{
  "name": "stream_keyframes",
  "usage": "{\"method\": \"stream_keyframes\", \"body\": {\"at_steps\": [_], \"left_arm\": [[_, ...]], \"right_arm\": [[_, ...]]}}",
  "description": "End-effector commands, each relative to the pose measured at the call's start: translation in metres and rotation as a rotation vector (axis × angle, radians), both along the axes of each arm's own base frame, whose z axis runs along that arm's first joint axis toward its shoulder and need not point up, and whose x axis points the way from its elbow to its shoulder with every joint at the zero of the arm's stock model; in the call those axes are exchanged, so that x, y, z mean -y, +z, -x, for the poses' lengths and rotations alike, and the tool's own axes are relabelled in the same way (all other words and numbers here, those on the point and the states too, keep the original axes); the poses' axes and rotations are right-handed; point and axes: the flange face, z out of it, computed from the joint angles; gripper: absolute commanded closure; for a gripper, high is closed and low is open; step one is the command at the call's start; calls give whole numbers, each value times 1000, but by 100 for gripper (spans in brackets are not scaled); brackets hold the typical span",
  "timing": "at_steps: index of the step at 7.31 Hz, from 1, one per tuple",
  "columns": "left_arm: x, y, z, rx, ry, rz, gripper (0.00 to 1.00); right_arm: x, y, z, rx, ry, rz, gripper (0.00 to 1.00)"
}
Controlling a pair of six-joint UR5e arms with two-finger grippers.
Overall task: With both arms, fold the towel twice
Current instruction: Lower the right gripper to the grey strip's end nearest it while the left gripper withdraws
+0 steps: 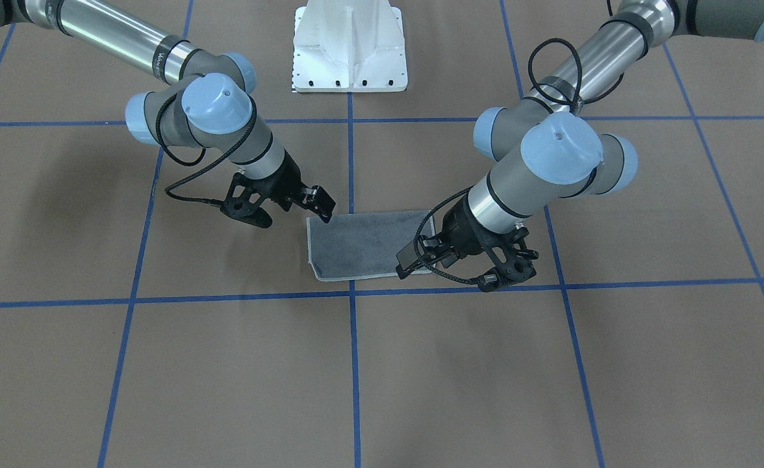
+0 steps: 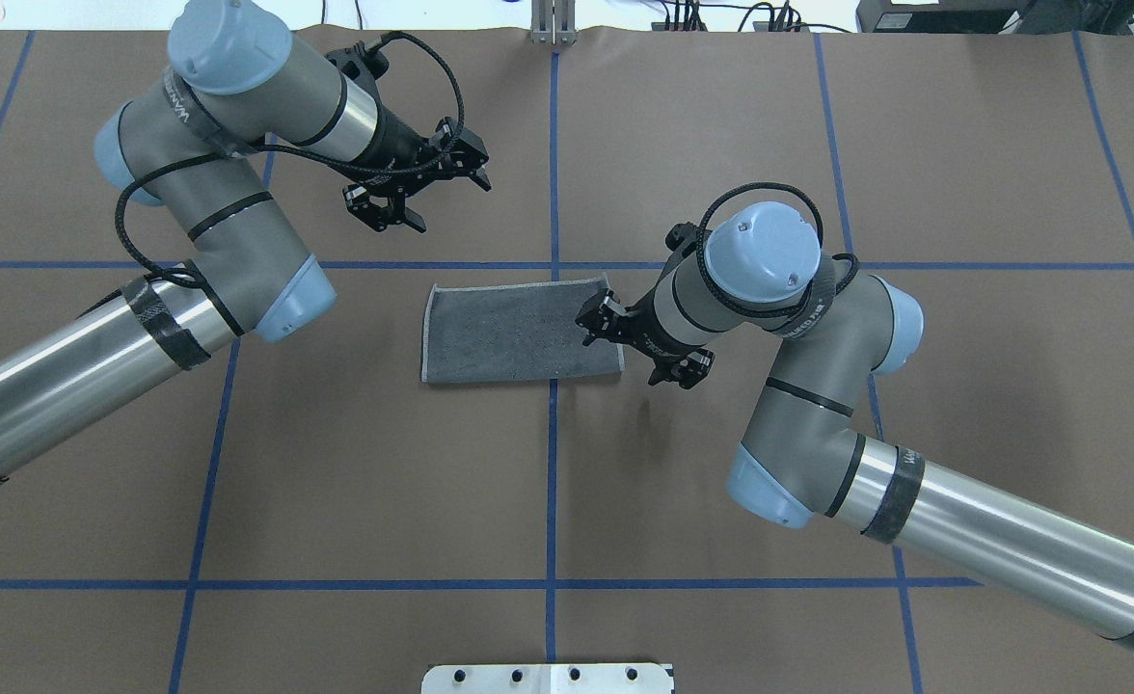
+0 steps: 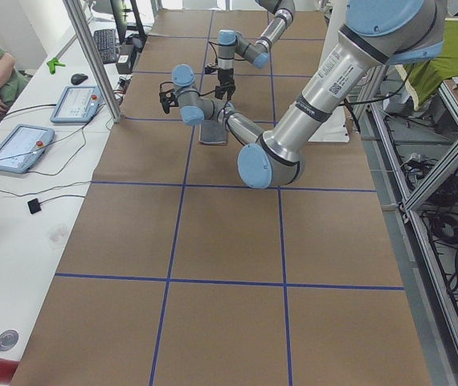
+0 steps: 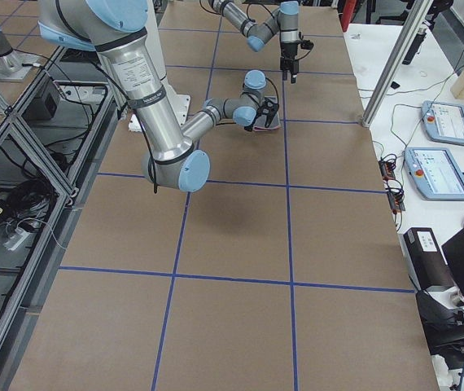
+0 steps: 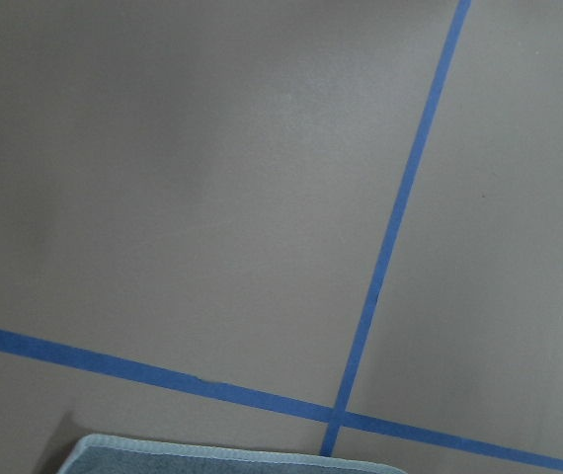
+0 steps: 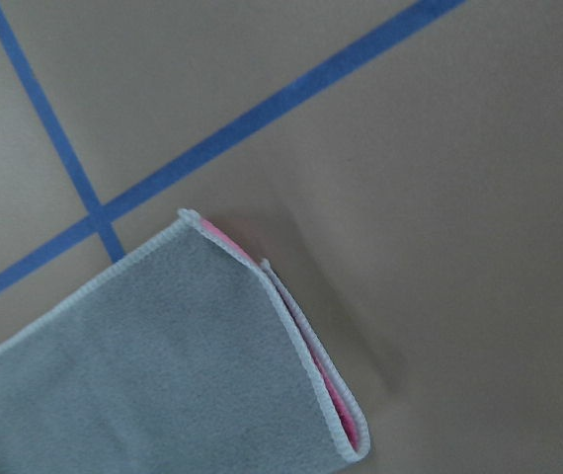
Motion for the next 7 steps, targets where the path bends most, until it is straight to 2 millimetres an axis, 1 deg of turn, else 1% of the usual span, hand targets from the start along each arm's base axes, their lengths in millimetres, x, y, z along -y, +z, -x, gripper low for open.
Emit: {"method": "stream_keyframes", "body": {"at_steps": [1,2,3,4,5,6,7], "left_arm": [[0,-1,1,-1,0,-2,0],[0,-1,1,-1,-1,-2,0],[0,1,-1,3,-1,1,0],[0,1,-1,3,-1,1,0],[0,2,-2,4,-1,1,0],[0,3,-2,5,-1,2,0],[0,4,-3,7,-1,5,0]], "right_arm": [[5,9,13,-29,-1,-10,2],[5,6,14,-26,0,-10,7],[6,7,14,-29,5,-10,21],[8,13,16,-40,7,-5,44],[9,13,16,-41,9,-4,87],[11,13,14,-38,10,-6,100],[18,11,8,-33,19,-1,100]]}}
